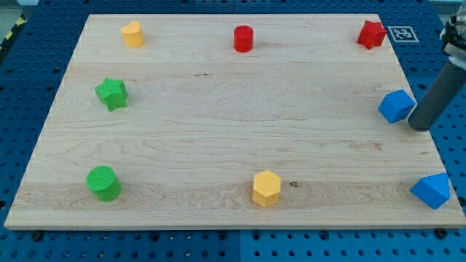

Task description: Place arm diagonal to the yellow hexagon

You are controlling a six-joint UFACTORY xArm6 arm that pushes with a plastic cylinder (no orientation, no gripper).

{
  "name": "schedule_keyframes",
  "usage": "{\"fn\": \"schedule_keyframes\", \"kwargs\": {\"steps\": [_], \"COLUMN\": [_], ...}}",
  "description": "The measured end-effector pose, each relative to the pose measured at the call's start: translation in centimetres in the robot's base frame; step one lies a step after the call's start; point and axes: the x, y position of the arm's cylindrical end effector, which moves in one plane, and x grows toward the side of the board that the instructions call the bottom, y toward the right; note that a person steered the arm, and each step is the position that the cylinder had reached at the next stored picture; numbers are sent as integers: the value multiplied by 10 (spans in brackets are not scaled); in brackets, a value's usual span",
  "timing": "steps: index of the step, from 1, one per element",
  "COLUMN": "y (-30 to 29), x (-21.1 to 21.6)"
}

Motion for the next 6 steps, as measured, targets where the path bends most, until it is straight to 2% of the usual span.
{"fn": "schedule_keyframes", "kwargs": {"steps": [3, 4, 5, 6], "y": [-178, -213, -238, -193], "x": [21, 25, 32, 1]}}
